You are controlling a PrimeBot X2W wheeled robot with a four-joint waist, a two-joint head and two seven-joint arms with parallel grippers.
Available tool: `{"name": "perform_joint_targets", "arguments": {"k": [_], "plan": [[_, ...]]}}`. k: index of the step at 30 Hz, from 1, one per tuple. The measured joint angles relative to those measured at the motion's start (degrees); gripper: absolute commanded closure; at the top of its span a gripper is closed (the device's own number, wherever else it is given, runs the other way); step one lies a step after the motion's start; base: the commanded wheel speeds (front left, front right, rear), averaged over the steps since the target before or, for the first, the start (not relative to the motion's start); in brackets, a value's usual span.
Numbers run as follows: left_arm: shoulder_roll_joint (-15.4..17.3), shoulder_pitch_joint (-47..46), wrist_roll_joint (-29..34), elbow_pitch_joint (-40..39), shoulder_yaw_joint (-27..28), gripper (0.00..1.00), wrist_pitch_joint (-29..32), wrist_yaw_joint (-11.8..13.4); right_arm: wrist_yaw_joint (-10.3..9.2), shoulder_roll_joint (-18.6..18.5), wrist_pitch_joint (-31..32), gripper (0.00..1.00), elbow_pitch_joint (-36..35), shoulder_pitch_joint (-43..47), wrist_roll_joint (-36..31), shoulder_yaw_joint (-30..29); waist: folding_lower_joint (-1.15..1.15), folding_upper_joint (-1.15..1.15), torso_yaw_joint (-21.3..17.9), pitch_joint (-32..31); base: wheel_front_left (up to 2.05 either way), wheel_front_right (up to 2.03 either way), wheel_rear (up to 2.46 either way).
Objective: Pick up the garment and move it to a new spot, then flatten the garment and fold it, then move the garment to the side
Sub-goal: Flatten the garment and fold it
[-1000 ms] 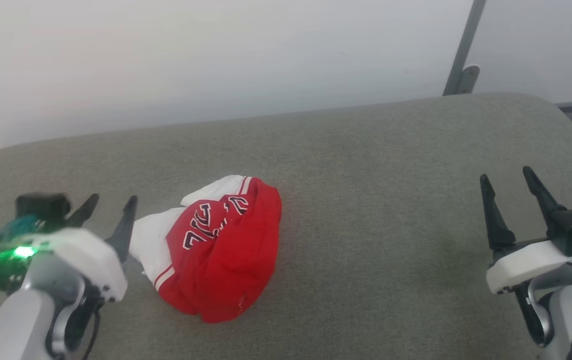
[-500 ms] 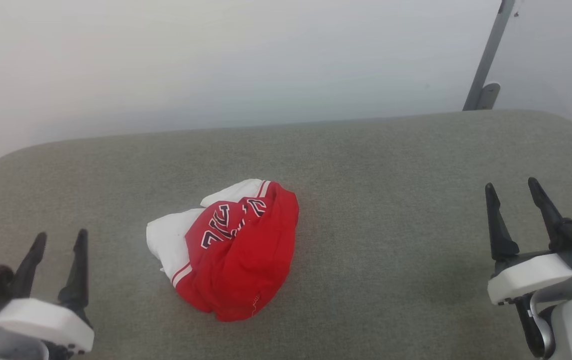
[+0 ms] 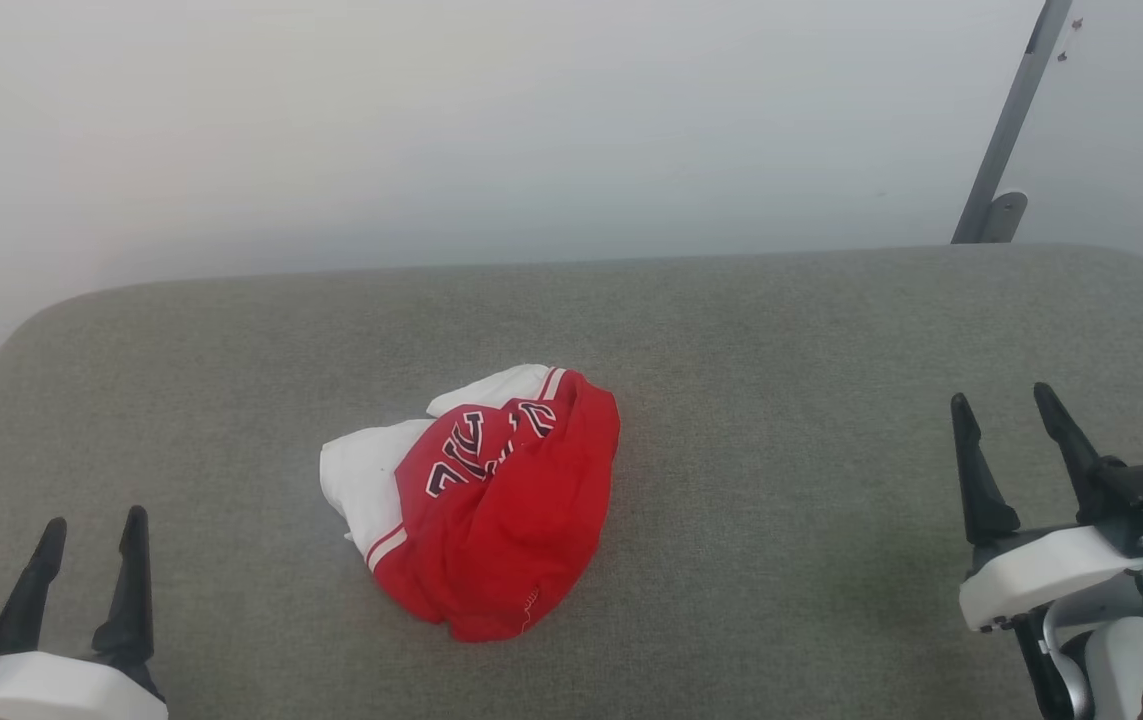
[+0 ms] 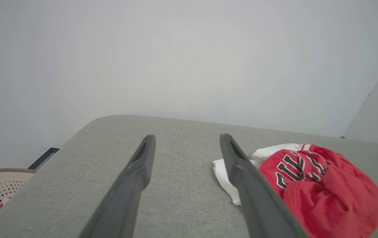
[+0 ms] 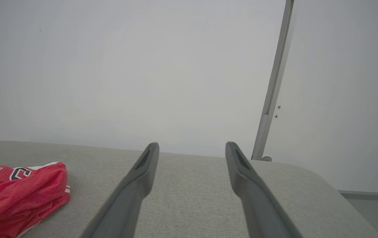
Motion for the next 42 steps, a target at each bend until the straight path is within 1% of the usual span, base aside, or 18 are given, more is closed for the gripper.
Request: {"name": "perform_joint_targets", "arguments": {"k": [15, 29, 32, 35, 42], "plan": [[-0.8, 0.3, 0.4, 2.7, 1.1, 0.00, -2.0, -1.3, 0.00, 0.7, 0.0, 0.00, 0.4, 1.3, -0.1, 0.7, 0.00, 0.00, 0.6, -0.3, 0.00, 0.00, 0.00], [-1.3, 0.2, 0.6, 3.0, 0.9, 0.00, -2.1, -1.6, 0.00, 0.8, 0.0, 0.00, 0.5, 1.7, -0.1, 1.2, 0.00, 0.00, 0.9, 0.0, 0.00, 0.00, 0.00], [-0.8, -0.6, 0.4, 2.9, 0.4, 0.00, -0.6, -2.0, 0.00, 0.8, 0.0, 0.00, 0.5, 1.6, -0.1, 1.5, 0.00, 0.00, 0.9, 0.2, 0.00, 0.00, 0.00], [-0.2, -2.6, -0.2, 2.5, -0.5, 0.00, 2.5, -2.6, 0.00, 0.8, 0.0, 0.00, 0.5, 1.3, -0.2, 2.2, 0.00, 0.00, 0.6, 0.7, 0.00, 0.00, 0.00], [2.4, -10.2, -1.8, 3.4, -3.7, 0.00, 12.8, -5.0, 0.00, 0.2, 0.0, 0.00, 0.5, -0.5, -0.3, 3.9, 0.00, 0.00, -1.2, 3.0, 0.00, 0.00, 0.00]]}}
